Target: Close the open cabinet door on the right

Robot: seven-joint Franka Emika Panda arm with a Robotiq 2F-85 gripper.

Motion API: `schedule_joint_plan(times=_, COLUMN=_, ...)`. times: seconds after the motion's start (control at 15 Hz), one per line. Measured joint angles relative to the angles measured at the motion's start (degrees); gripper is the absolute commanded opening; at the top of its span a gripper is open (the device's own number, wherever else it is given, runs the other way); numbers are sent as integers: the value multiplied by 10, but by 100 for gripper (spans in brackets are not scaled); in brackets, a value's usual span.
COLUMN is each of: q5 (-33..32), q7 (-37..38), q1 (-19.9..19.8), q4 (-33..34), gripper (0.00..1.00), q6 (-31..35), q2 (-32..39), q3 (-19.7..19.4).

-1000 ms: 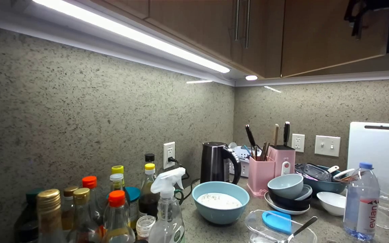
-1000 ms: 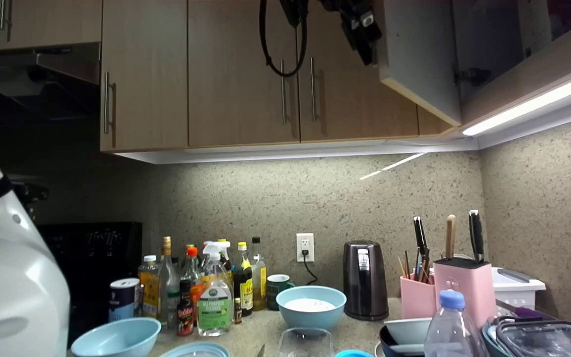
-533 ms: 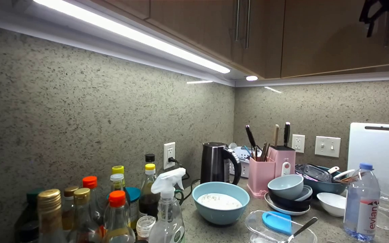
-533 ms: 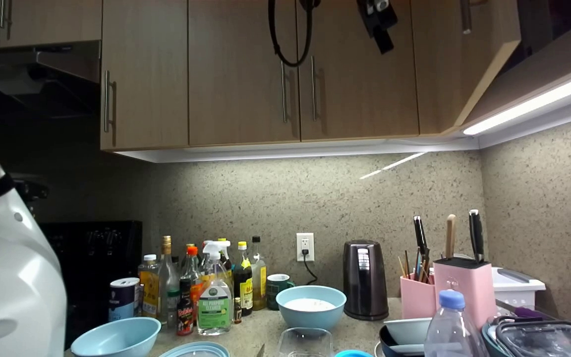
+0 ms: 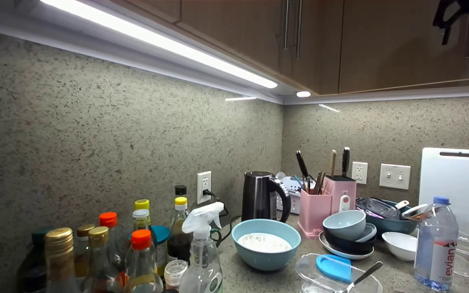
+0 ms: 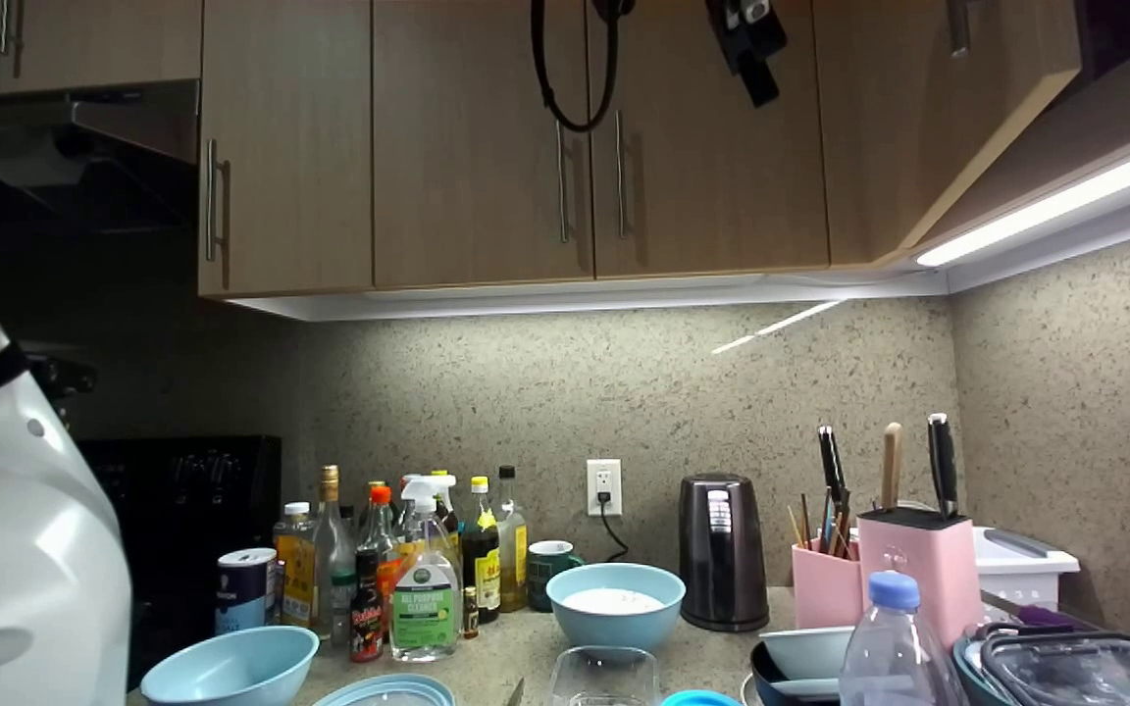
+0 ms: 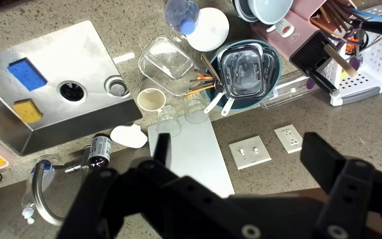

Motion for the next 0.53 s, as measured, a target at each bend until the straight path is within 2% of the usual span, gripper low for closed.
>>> schedule_joint_plan(times=0.2, q5=0, q7=50, q1=-11, q4=14, gripper=100, q6=0, q2=10, q3=-8)
schedule_joint_plan(times=0.53, q5=25, q7=113, q1=-34, q4=109, gripper=100, q6=-5, q2=73, q3=-65)
